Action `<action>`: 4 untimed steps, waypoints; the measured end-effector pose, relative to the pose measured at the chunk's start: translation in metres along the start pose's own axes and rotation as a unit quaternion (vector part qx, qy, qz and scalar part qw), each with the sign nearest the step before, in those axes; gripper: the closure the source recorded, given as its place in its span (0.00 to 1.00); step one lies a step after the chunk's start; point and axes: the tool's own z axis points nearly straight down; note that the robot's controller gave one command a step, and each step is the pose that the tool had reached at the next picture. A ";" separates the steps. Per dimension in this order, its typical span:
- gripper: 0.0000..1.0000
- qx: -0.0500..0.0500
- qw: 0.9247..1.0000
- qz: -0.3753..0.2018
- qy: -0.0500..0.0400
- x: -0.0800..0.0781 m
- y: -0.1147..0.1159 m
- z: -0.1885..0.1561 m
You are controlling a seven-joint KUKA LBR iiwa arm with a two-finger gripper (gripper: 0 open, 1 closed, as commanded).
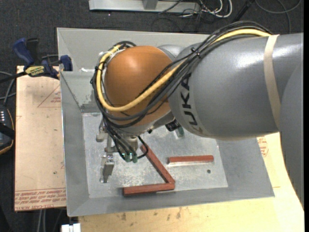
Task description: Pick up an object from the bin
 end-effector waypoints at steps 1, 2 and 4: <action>0.00 -0.001 1.000 0.003 -0.004 -0.002 -0.002 -0.004; 0.00 -0.002 1.000 -0.020 -0.007 -0.019 -0.024 0.052; 0.00 -0.001 0.999 -0.054 -0.005 -0.028 -0.132 0.115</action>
Offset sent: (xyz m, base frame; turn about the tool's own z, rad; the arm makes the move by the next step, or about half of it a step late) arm 0.0367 -0.0549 -0.1258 -0.0895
